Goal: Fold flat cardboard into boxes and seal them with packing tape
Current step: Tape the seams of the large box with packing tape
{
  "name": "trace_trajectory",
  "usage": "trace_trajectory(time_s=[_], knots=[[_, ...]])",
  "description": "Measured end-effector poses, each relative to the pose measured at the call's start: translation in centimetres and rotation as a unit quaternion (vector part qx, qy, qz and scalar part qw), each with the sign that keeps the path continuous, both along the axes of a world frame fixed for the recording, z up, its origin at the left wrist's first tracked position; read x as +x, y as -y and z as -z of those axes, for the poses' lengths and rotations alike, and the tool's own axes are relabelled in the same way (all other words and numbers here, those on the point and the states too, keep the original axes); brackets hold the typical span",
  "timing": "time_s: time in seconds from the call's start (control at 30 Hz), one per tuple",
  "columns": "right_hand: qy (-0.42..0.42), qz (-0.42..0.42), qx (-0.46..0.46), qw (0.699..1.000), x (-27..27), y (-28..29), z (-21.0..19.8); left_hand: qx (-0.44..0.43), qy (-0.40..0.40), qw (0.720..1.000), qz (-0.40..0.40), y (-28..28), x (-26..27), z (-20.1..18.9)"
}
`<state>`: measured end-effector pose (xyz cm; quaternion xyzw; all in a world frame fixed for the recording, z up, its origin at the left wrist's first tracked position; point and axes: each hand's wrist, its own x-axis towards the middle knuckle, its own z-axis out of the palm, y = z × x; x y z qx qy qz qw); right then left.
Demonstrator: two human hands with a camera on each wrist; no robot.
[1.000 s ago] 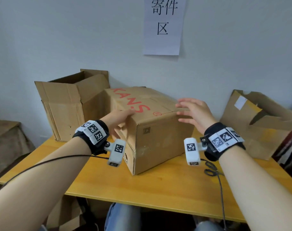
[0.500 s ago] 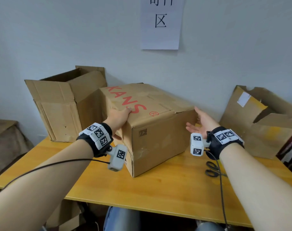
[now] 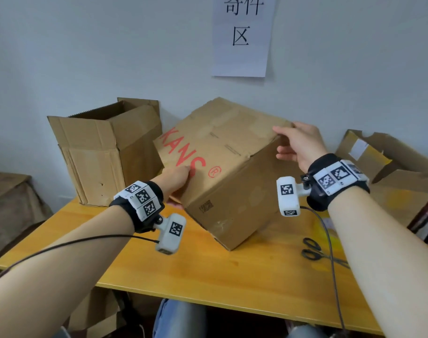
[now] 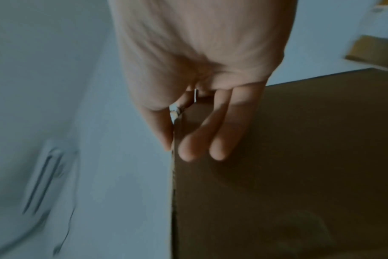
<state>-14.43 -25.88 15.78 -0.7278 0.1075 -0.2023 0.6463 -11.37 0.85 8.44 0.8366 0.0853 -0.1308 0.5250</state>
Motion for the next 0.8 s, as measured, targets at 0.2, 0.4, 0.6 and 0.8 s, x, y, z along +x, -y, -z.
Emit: trace_trajectory(time_s=[0.2, 0.4, 0.6, 0.8], knots=[[0.053, -0.043, -0.298, 0.952, -1.5, -4.0, -1.5, 0.066, -0.011, 0.993, 0.094, 1.0, -1.8, -0.5], [0.05, -0.061, -0.499, 0.863, -0.8, -1.1, 1.2, 0.034, 0.007, 0.996, 0.087, 1.2, -1.4, -0.4], [-0.035, 0.055, -0.414, 0.908, -0.6, 3.4, 5.4, 0.053, 0.068, 0.996, 0.014, 0.7, 1.4, -0.6], [-0.031, 0.076, -0.305, 0.949, 1.2, 3.7, 6.5, 0.044, 0.106, 0.99, -0.085, -0.4, 5.0, -1.0]])
